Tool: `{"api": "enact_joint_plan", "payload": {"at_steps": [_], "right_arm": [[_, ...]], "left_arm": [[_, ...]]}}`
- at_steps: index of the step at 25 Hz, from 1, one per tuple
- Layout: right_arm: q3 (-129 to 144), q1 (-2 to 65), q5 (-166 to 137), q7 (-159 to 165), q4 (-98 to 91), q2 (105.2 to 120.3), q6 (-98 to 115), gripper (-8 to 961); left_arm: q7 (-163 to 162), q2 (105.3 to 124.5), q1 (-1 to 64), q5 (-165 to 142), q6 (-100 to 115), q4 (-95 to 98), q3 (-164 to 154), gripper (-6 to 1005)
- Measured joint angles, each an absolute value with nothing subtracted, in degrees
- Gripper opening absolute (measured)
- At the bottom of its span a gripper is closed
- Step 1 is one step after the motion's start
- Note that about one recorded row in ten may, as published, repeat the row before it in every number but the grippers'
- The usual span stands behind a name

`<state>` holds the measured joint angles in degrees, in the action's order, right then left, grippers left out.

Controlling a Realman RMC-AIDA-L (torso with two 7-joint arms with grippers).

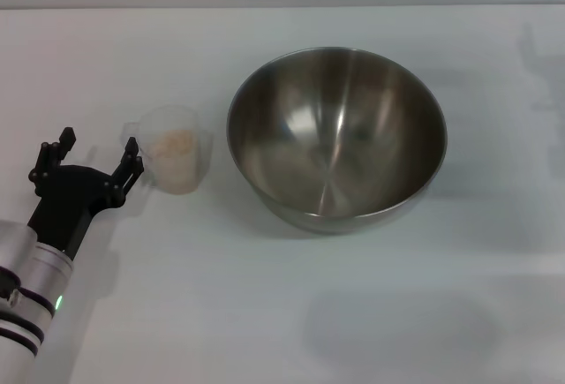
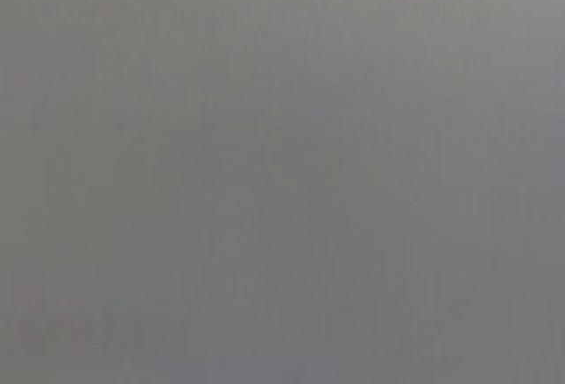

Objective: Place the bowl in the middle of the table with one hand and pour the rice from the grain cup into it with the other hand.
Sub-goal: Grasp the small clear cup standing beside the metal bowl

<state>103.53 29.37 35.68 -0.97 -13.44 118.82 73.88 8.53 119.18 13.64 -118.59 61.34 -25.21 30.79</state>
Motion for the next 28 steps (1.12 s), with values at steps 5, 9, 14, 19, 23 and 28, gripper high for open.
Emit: {"api": "enact_joint_plan", "payload": {"at_steps": [5, 9, 14, 19, 23, 28], "right_arm": [[103.53, 29.34, 35.40, -0.97, -13.51, 118.83, 73.89, 693], [103.53, 29.37, 35.32, -0.97, -13.50, 118.83, 73.89, 693], [103.53, 29.53, 35.28, -0.97, -13.47, 118.82, 73.88, 692], [103.53, 29.65, 35.24, -0.97, -13.44, 118.83, 73.86, 692], [103.53, 29.68, 35.16, -0.97, -13.44, 118.82, 73.83, 692], [103.53, 29.70, 35.14, -0.97, -13.55, 118.82, 73.82, 692]], "left_arm": [[8.47, 119.18, 14.56, -118.48, 60.43, -24.63, 30.94, 840], [8.44, 119.18, 15.24, -117.36, 60.10, -24.47, 30.94, 839], [8.44, 119.18, 15.91, -117.17, 59.48, -24.43, 30.94, 838], [8.44, 119.18, 16.43, -116.59, 59.28, -24.43, 31.39, 837], [8.12, 119.18, 16.73, -115.12, 59.08, -24.43, 31.47, 836], [7.79, 119.18, 17.22, -114.90, 58.82, -24.44, 31.19, 762]]}}
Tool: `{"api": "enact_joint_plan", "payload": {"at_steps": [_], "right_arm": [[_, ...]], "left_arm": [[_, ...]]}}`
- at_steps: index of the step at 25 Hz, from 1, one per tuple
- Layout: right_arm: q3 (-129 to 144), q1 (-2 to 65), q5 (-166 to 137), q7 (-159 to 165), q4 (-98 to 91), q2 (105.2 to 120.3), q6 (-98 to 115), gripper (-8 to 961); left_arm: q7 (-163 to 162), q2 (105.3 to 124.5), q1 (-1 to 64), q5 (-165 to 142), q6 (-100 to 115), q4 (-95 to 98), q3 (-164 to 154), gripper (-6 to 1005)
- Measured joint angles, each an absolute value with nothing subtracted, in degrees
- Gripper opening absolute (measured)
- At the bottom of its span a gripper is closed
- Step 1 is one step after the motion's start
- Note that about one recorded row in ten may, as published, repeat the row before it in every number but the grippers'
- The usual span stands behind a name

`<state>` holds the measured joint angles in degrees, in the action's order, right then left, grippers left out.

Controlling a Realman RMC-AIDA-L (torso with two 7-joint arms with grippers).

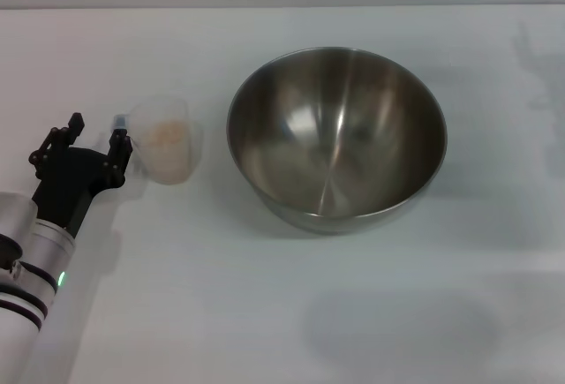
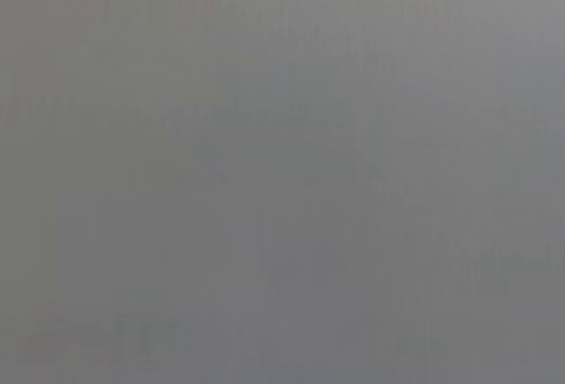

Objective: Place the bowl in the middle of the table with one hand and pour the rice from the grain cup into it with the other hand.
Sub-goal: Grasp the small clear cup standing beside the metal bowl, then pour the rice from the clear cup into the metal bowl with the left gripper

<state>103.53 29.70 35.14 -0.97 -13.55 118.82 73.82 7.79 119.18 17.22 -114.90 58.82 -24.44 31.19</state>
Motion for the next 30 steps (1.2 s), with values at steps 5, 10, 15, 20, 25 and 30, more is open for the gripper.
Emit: {"api": "enact_joint_plan", "payload": {"at_steps": [5, 10, 15, 20, 25, 30], "right_arm": [[103.53, 29.71, 35.14, -0.97, -13.60, 118.83, 73.82, 692], [103.53, 29.71, 35.14, -0.90, -13.55, 118.82, 73.82, 692], [103.53, 29.71, 35.14, -0.78, -13.46, 118.82, 73.83, 692], [103.54, 29.71, 35.14, -0.75, -13.44, 118.82, 73.83, 692], [103.53, 29.71, 35.15, -0.77, -13.45, 118.82, 73.83, 693], [103.53, 29.95, 35.16, -0.85, -13.54, 118.81, 73.85, 693]], "left_arm": [[7.79, 119.18, 17.33, -115.12, 58.77, -24.93, 30.96, 571], [7.79, 119.18, 17.41, -115.35, 58.95, -25.11, 30.37, 292], [7.80, 119.18, 17.57, -115.43, 59.09, -25.15, 29.36, 131], [8.32, 119.18, 17.58, -115.55, 60.56, -25.48, 28.85, 75], [11.13, 119.18, 18.40, -116.07, 65.31, -25.81, 28.71, 37], [20.43, 119.18, 21.69, -116.05, 68.28, -26.55, 29.19, 31]]}}
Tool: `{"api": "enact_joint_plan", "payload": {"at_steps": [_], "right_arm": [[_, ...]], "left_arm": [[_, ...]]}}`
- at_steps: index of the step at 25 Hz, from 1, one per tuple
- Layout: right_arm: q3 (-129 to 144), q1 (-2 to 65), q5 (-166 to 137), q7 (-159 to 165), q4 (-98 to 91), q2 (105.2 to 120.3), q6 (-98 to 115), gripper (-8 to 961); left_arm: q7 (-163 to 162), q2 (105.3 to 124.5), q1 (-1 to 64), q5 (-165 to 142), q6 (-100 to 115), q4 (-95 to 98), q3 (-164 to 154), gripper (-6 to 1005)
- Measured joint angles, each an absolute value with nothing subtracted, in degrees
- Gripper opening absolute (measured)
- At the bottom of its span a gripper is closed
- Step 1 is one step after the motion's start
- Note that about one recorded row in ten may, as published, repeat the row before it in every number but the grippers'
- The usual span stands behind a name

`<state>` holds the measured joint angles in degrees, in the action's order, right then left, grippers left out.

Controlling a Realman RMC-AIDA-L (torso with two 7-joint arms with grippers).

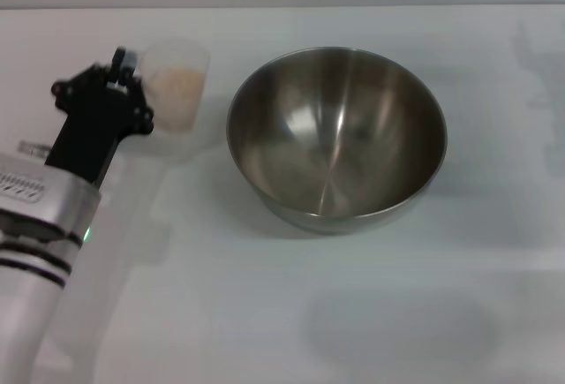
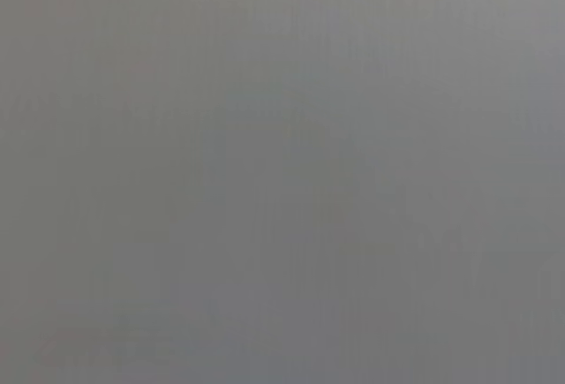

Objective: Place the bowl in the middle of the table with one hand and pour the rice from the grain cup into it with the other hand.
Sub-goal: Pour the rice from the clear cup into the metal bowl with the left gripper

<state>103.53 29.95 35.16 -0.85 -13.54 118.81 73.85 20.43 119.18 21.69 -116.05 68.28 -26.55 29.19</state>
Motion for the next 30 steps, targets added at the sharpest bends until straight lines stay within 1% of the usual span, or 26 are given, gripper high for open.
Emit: {"api": "enact_joint_plan", "payload": {"at_steps": [3, 4, 9, 18, 30], "right_arm": [[103.53, 30.20, 35.16, -0.87, -13.49, 118.69, 73.97, 693], [103.53, 30.20, 35.16, -0.87, -13.49, 118.69, 73.97, 693], [103.54, 30.68, 35.16, -0.90, -13.49, 118.64, 74.12, 692], [103.83, 30.85, 35.15, -0.62, -13.51, 118.65, 74.29, 692], [104.01, 31.67, 35.01, -0.89, -13.62, 118.47, 74.36, 692]], "left_arm": [[32.10, 119.18, 25.21, -116.03, 70.58, -26.56, 29.30, 31], [32.10, 119.18, 25.21, -116.03, 70.58, -26.56, 29.30, 32], [51.63, 119.18, 28.68, -116.73, 72.51, -26.97, 27.98, 33], [73.21, 119.18, 29.59, -127.43, 72.74, -27.81, 27.71, 36], [96.05, 119.18, 30.33, -132.38, 70.61, -29.00, 27.23, 39]]}}
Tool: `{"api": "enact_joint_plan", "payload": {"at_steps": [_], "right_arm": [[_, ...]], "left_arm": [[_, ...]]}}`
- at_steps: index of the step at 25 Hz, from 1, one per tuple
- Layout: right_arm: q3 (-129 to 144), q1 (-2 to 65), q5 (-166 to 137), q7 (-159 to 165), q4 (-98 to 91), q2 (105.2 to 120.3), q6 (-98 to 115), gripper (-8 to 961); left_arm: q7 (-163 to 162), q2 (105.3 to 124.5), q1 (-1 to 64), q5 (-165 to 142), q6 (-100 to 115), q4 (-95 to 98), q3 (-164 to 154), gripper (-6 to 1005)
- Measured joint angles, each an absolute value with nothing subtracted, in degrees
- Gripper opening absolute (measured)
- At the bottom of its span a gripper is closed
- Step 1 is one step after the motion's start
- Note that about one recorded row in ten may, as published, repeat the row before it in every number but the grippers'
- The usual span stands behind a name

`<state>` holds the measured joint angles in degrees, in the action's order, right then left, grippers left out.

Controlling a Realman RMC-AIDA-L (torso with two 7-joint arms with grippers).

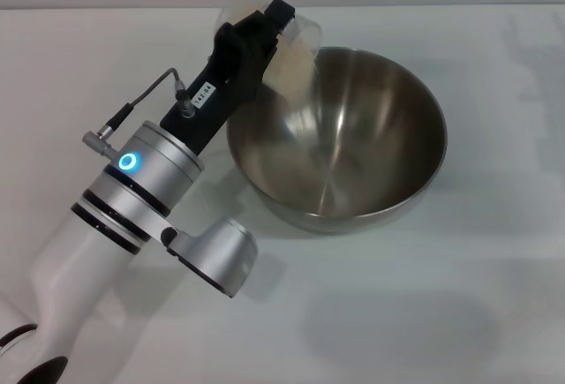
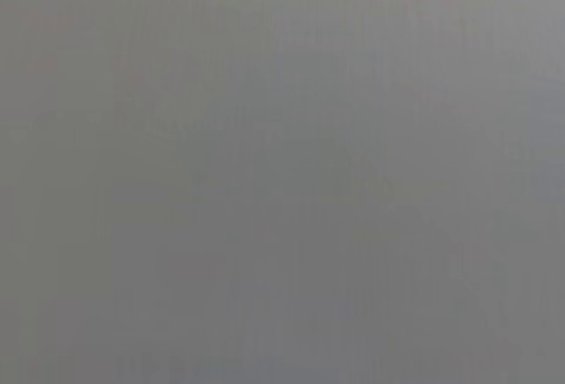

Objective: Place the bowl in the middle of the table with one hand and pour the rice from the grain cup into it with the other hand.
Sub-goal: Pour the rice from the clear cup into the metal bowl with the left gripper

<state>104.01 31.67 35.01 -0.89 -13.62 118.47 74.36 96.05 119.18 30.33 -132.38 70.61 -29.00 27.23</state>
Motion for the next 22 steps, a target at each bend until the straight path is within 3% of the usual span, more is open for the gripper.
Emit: {"api": "enact_joint_plan", "payload": {"at_steps": [22], "right_arm": [[104.06, 32.05, 34.98, -0.96, -13.79, 118.38, 75.30, 693]], "left_arm": [[112.36, 119.18, 30.89, -132.64, 70.14, -29.36, 25.71, 46]]}}
